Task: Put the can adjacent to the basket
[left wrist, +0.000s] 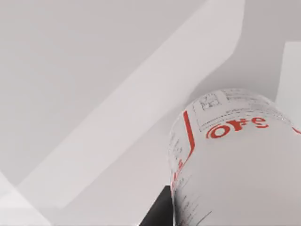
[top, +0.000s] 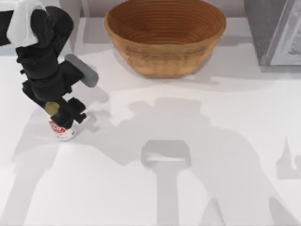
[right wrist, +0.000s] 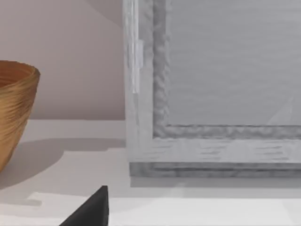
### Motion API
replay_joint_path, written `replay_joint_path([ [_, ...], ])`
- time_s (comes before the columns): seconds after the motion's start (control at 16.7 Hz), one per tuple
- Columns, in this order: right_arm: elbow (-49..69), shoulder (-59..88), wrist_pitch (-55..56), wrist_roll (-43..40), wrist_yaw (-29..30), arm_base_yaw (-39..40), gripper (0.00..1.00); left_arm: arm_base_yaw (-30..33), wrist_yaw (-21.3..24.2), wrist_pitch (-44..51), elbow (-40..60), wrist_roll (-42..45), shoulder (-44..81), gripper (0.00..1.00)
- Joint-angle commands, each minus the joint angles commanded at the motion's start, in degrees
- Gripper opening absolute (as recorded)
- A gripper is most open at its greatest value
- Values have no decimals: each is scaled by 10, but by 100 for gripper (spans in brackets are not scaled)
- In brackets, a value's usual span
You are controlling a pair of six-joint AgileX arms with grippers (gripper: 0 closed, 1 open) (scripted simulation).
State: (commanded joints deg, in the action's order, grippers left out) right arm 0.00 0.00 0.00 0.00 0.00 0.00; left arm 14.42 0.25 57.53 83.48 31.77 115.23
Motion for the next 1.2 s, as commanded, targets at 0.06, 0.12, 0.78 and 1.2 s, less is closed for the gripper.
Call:
replay_joint_path([
  [0.06,0,0,0,0,0,0,100,4,2,4,11,-10,-2,0],
  [0.12,0,0,0,0,0,0,100,10,6,9,28,-24,-6,0],
  [0.78,0,0,0,0,0,0,100,146,33,115,313,-390,45,0],
  [1.2,0,0,0,0,0,0,100,229,5,158,352,-653,172,0],
])
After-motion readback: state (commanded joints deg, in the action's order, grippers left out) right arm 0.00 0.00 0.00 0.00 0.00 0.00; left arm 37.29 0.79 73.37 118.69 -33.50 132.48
